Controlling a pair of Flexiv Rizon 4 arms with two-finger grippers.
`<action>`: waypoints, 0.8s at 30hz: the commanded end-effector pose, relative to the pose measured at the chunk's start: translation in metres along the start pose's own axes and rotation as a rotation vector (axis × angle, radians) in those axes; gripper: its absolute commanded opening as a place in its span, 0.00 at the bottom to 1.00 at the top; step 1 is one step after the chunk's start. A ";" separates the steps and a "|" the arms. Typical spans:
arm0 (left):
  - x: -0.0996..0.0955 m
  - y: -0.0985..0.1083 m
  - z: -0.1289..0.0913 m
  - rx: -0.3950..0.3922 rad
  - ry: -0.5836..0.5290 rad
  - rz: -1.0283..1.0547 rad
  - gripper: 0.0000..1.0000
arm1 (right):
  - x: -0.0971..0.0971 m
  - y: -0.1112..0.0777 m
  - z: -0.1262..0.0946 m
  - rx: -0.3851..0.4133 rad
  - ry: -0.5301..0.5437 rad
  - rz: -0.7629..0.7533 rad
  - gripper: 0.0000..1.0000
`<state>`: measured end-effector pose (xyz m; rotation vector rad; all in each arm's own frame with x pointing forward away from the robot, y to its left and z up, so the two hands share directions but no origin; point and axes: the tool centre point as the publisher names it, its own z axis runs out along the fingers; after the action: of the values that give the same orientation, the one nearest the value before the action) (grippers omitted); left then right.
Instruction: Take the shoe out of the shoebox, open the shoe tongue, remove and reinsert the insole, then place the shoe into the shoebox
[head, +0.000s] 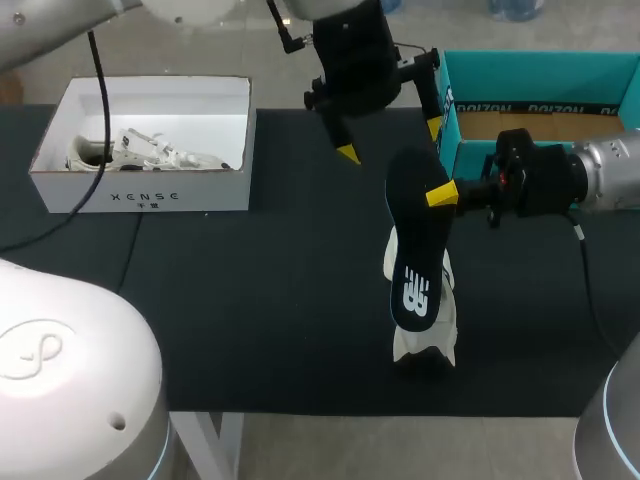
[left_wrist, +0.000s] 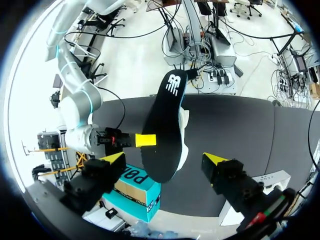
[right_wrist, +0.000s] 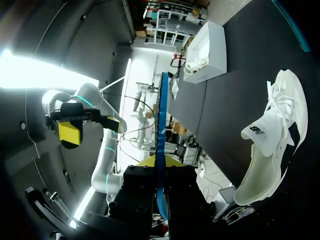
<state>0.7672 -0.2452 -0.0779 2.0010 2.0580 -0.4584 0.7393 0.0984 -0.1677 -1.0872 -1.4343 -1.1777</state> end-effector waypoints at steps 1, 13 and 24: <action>0.046 0.007 -0.016 0.145 -0.572 -0.043 1.00 | 0.000 -0.001 0.001 -0.001 -0.002 0.001 0.00; 0.103 -0.019 0.003 0.562 -1.128 -0.176 1.00 | 0.000 -0.001 0.001 -0.001 -0.002 0.001 0.00; 0.109 -0.041 0.014 0.575 -1.400 -0.219 1.00 | 0.000 -0.001 0.001 -0.001 -0.002 0.001 0.00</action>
<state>0.7208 -0.1530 -0.1198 1.8297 1.8363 -1.2581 0.7395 0.0983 -0.1678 -1.0868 -1.4348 -1.1772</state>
